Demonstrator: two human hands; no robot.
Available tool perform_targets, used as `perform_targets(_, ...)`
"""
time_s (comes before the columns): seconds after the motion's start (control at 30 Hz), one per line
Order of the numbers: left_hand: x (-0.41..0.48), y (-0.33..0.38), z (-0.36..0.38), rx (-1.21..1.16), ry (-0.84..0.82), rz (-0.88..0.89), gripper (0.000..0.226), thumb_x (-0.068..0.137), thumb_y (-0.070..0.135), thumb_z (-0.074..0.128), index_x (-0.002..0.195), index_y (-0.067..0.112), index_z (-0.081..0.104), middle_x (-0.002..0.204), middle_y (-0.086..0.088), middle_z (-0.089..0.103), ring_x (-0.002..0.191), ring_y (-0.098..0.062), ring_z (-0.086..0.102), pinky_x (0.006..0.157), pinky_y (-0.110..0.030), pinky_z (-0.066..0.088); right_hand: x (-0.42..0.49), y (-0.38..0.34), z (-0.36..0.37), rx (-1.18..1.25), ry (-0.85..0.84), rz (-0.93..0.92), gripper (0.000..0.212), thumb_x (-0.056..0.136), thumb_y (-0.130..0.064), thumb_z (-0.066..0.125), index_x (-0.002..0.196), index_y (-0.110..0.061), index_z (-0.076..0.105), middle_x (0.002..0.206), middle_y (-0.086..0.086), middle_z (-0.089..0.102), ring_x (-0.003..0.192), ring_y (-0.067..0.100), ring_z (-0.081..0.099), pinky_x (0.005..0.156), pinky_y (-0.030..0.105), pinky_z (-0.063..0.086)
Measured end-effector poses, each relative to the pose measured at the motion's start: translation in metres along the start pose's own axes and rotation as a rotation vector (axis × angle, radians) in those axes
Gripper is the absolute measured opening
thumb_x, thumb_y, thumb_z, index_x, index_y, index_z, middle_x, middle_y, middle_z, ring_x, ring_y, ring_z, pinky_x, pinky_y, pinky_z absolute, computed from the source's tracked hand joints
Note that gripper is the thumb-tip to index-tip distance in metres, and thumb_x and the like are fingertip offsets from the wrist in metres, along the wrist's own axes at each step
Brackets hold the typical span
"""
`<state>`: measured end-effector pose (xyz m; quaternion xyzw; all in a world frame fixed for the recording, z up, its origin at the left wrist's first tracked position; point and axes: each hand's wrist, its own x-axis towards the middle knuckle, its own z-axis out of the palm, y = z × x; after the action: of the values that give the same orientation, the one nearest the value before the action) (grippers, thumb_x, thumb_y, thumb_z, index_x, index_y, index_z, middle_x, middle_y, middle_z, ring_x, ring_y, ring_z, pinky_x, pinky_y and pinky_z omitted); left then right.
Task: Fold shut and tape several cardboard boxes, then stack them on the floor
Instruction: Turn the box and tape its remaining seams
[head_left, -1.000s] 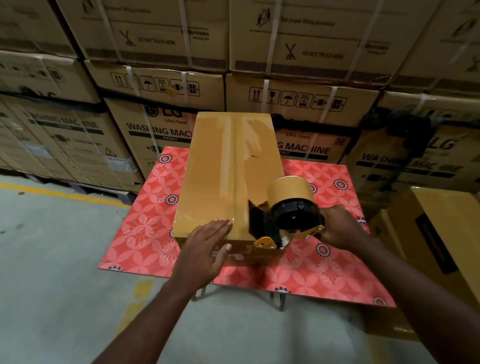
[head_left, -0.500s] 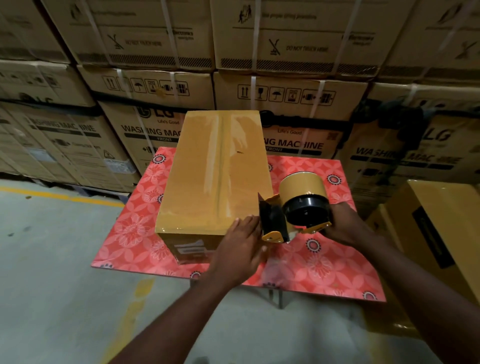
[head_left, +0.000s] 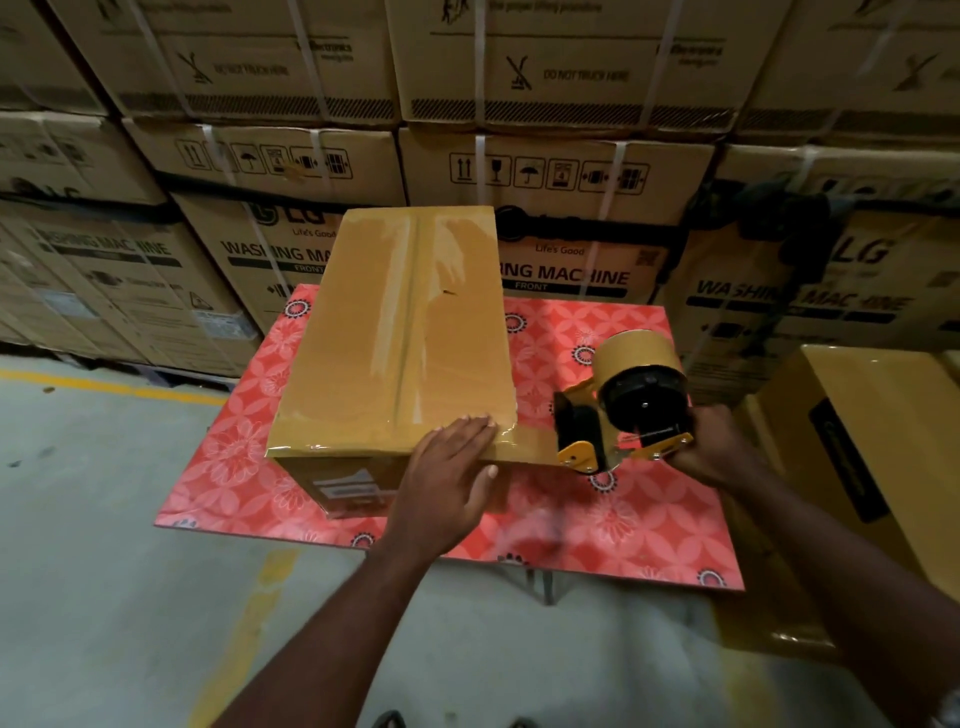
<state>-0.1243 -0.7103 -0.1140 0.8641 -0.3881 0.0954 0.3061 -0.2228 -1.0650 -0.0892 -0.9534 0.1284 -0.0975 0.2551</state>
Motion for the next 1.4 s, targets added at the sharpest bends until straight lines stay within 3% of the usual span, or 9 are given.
perform_targets(0.17,0.000,0.004,0.005,-0.048,0.027,-0.065,0.050,0.099,0.041,0.049,0.146,0.026,0.053,0.153,0.010,0.048,0.146,-0.008,0.036,0.120,-0.033,0.022,0.009,-0.004,0.020,-0.172,-0.133,-0.008,0.031,0.072,-0.043,0.069,0.087,-0.017,0.074,0.084,0.012,0.074,0.080,0.030,0.070,0.064,0.035,0.054)
perform_targets(0.5,0.001,0.006,0.010,-0.046,0.052,-0.122,0.048,0.098,0.041,0.048,0.144,0.027,0.055,0.151,0.011,0.050,0.145,-0.005,0.037,0.121,-0.034,0.020,-0.001,-0.015,0.070,0.034,-0.166,0.118,0.027,0.066,-0.052,0.066,0.060,-0.027,0.061,0.059,-0.004,0.065,0.060,0.014,0.067,0.051,0.031,0.047)
perform_targets(0.73,-0.001,0.005,0.009,-0.030,0.053,-0.100,0.048,0.099,0.040,0.048,0.144,0.027,0.056,0.151,0.011,0.050,0.145,-0.006,0.037,0.120,-0.036,0.023,-0.023,-0.005,0.081,-0.243,-0.321,0.260,0.031,0.085,-0.054,0.064,0.084,-0.023,0.070,0.081,0.005,0.071,0.065,0.022,0.062,0.053,0.025,0.037)
perform_targets(0.93,0.002,0.005,0.011,-0.023,0.059,-0.098,0.048,0.098,0.038,0.049,0.143,0.026,0.056,0.151,0.011,0.050,0.144,-0.007,0.038,0.120,-0.036,0.023,-0.049,0.019,0.135,0.418,-0.067,0.842,0.033,0.079,-0.036,0.082,0.066,-0.010,0.066,0.054,0.008,0.064,0.051,0.028,0.061,0.054,0.035,0.049)
perform_targets(1.07,0.001,0.005,0.011,-0.024,0.057,-0.096,0.048,0.098,0.038,0.049,0.143,0.025,0.057,0.151,0.010,0.051,0.144,-0.008,0.039,0.119,-0.038,0.026,-0.041,0.006,0.155,0.996,0.057,1.055,0.027,0.084,-0.021,0.082,0.072,-0.011,0.060,0.062,0.011,0.054,0.048,0.022,0.051,0.049,0.029,0.044)
perform_targets(1.17,0.001,0.004,0.010,-0.019,0.046,-0.096,0.048,0.098,0.038,0.049,0.144,0.026,0.056,0.152,0.010,0.050,0.145,-0.007,0.038,0.119,-0.038,0.025,-0.037,-0.010,0.160,1.232,-0.039,1.136,0.028,0.090,-0.040,0.072,0.091,-0.014,0.062,0.078,0.009,0.065,0.067,0.023,0.066,0.060,0.038,0.060)
perform_targets(1.27,0.000,0.003,0.011,-0.007,0.042,-0.087,0.048,0.098,0.037,0.048,0.144,0.026,0.055,0.152,0.010,0.049,0.145,-0.008,0.038,0.119,-0.037,0.024,-0.047,-0.035,0.143,0.599,-0.566,0.823,0.097,0.080,-0.094,0.013,0.094,-0.012,0.064,0.096,0.016,0.074,0.087,0.032,0.072,0.071,0.031,0.055)
perform_targets(1.33,0.000,0.004,0.011,-0.003,0.040,-0.090,0.048,0.099,0.037,0.047,0.144,0.026,0.055,0.153,0.010,0.049,0.144,-0.008,0.038,0.119,-0.038,0.025,-0.043,-0.055,0.134,0.223,-0.511,0.469,0.124,0.053,-0.105,-0.008,0.098,-0.015,0.065,0.106,0.013,0.073,0.099,0.030,0.068,0.078,0.031,0.048)
perform_targets(1.4,0.000,0.004,0.012,0.000,0.038,-0.096,0.047,0.100,0.037,0.046,0.145,0.026,0.055,0.153,0.010,0.048,0.145,-0.008,0.038,0.119,-0.040,0.026,-0.033,-0.079,0.133,0.476,-0.273,0.279,0.104,0.074,-0.099,0.013,0.121,-0.021,0.064,0.124,0.006,0.068,0.117,0.021,0.062,0.097,0.034,0.048)
